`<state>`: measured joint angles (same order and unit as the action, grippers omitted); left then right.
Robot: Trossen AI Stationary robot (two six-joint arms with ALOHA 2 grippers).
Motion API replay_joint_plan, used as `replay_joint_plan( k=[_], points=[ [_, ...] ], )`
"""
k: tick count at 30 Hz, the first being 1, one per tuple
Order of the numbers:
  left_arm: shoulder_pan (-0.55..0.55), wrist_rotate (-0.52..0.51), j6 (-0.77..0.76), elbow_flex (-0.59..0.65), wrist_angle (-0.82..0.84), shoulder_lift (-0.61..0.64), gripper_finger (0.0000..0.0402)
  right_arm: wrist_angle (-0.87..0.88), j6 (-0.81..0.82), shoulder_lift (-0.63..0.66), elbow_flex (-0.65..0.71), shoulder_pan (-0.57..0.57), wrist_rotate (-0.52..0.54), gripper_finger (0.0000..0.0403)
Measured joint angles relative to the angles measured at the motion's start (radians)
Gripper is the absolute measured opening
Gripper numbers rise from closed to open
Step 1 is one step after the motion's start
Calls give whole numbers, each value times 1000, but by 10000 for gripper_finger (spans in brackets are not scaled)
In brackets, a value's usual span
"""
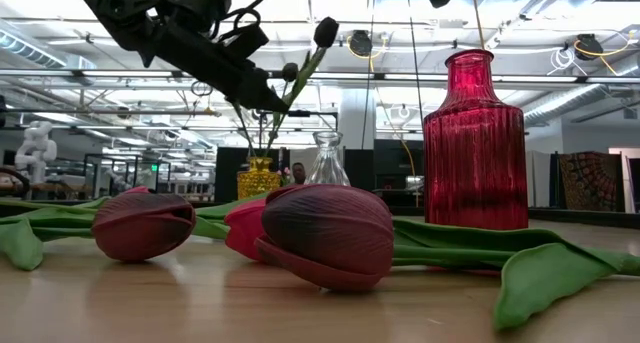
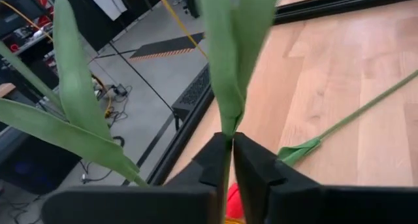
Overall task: Sort flowers into vase by color
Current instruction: Put the black tulip into the yellow vase
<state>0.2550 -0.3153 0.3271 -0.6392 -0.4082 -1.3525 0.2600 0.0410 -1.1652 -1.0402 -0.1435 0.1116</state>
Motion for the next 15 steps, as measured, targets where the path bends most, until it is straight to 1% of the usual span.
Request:
replay_joint_plan(
  k=[1,3,9,15],
  points=[
    [0,0,1,0,1,0,15,0,0,0,0,0,0,183],
    [0,0,4,0,4,0,6,0,0,0,0,0,0,183],
    [0,-33,22,1,60,0,9,0,0,0,0,0,0,183],
    [0,-40,23,1,62,0,7,6,0,0,0,0,0,183]
  ],
)
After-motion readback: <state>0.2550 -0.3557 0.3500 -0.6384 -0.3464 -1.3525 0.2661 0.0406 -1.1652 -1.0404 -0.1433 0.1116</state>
